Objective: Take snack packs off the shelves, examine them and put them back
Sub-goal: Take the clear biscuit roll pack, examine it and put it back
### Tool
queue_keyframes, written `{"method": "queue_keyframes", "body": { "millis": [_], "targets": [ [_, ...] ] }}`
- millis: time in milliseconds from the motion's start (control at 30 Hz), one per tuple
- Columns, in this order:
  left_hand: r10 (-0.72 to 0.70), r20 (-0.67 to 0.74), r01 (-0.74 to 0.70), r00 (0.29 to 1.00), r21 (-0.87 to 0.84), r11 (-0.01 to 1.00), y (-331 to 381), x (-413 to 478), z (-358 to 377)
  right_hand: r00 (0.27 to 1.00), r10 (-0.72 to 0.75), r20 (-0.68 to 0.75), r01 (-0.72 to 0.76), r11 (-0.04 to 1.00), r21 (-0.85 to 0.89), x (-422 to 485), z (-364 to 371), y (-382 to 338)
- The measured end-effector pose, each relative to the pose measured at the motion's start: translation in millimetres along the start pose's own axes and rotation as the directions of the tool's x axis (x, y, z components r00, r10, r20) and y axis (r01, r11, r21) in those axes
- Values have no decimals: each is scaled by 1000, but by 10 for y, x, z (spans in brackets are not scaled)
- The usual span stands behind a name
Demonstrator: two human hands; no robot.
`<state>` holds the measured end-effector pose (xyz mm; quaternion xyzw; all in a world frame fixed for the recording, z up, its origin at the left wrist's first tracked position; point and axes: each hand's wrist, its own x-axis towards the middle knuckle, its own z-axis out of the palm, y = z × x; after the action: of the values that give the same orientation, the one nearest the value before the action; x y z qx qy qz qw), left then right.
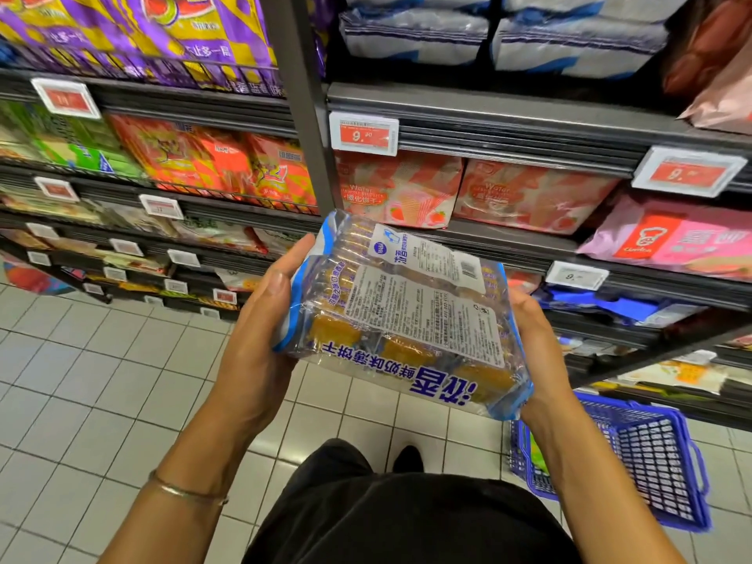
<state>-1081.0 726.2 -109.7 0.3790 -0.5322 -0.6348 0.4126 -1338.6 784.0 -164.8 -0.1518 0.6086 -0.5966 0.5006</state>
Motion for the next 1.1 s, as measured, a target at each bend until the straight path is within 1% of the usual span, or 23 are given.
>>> {"method": "queue_keyframes", "body": {
  "millis": [100, 267, 433, 567, 667, 800, 933, 1100],
  "targets": [
    [17, -6, -17, 1000, 10, 1000, -26, 9, -8, 1000, 7, -18, -7, 1000, 4, -8, -14, 33],
    [-19, -10, 19, 1000, -8, 1000, -20, -18, 11, 999, 21, -24, -20, 1000, 23, -5, -38, 32],
    [-25, -4, 24, 1000, -23, 999, -10, -36, 9, 995, -30, -98, 31, 999, 15, -13, -62, 43],
    [-11, -10, 10, 1000, -53, 999, -20, -36, -6, 996, -17, -93, 20, 999, 29, -43, -46, 7],
    [5, 4, -5, 1000, -42, 999, -34, -29, -7, 992, -42, -116, 42, 999, -5, -43, -61, -2],
    [13, 34, -11, 999, -43, 999, -23, -41, 31, 990, -28, -141, 20, 998, -60, -35, -88, -21],
    [32, 53, -30, 998, -42, 999, -23, -66, 51, 994, -16, -110, 9, 998, -68, -56, -108, -46],
    [36, 59, -34, 998, -46, 998, -30, -83, 52, 998, 4, -62, -6, 999, -37, -67, -126, -79]
  ]
}}
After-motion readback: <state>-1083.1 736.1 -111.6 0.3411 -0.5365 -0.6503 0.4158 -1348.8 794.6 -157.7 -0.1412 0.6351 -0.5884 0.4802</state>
